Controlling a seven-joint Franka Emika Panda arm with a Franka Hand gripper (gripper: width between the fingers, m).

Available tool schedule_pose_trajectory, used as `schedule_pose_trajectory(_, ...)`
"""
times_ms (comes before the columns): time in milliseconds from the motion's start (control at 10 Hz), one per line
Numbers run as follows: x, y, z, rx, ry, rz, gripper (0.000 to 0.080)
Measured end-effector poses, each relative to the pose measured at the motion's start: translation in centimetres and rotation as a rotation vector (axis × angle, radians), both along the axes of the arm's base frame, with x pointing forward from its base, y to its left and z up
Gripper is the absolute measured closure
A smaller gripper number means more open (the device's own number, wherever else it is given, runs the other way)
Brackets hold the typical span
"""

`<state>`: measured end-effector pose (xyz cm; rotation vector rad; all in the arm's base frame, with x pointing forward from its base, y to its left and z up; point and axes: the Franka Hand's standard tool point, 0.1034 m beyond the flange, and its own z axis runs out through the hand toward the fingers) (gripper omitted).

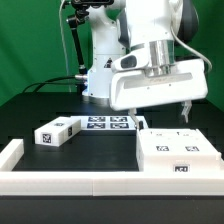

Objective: Assemble cabinet

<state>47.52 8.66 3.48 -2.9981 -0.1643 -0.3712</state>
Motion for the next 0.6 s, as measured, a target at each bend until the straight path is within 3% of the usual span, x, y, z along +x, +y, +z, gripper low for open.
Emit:
schedule_pose_trajectory(100, 0.05, 0.01, -0.85, 0.001, -0.004, 0.009, 0.0002)
schedule_pose_trajectory(600, -0.04, 0.12, -1.08, 0.004, -0.002, 0.000, 0.0002)
